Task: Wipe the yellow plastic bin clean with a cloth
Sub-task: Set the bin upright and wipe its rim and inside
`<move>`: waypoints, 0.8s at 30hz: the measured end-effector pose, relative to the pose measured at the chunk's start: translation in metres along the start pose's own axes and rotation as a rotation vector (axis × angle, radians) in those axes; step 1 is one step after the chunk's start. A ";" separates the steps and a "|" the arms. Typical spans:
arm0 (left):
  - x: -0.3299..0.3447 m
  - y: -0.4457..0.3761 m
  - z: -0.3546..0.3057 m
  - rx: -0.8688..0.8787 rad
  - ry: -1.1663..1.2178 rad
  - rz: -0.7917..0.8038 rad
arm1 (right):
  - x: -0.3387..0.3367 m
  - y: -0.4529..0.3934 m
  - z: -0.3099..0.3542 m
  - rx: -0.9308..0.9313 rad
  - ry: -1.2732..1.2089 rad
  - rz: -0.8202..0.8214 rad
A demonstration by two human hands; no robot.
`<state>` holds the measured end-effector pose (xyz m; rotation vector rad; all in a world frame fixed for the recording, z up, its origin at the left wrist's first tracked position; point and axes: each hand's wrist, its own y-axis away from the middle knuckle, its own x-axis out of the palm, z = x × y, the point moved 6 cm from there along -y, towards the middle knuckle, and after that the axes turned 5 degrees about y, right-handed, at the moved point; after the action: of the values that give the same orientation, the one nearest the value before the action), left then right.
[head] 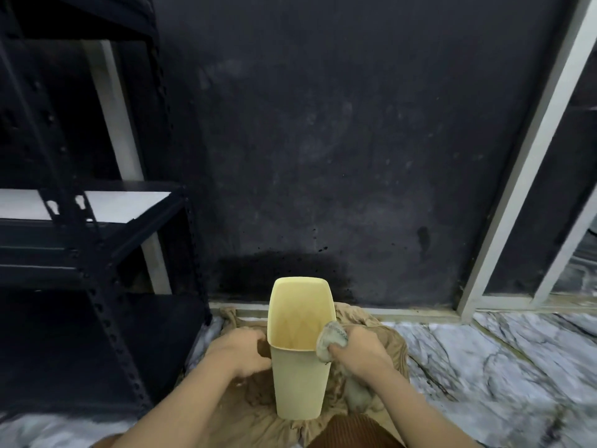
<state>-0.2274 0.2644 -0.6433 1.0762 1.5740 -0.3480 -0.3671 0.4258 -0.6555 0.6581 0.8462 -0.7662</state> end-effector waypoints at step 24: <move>-0.037 -0.074 -0.004 0.112 -0.010 -0.037 | -0.022 -0.074 0.039 -0.008 0.088 0.002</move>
<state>-0.2895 0.2109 -0.6329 1.1300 1.5818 -0.4702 -0.4200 0.3615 -0.6326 0.6893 0.9283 -0.7359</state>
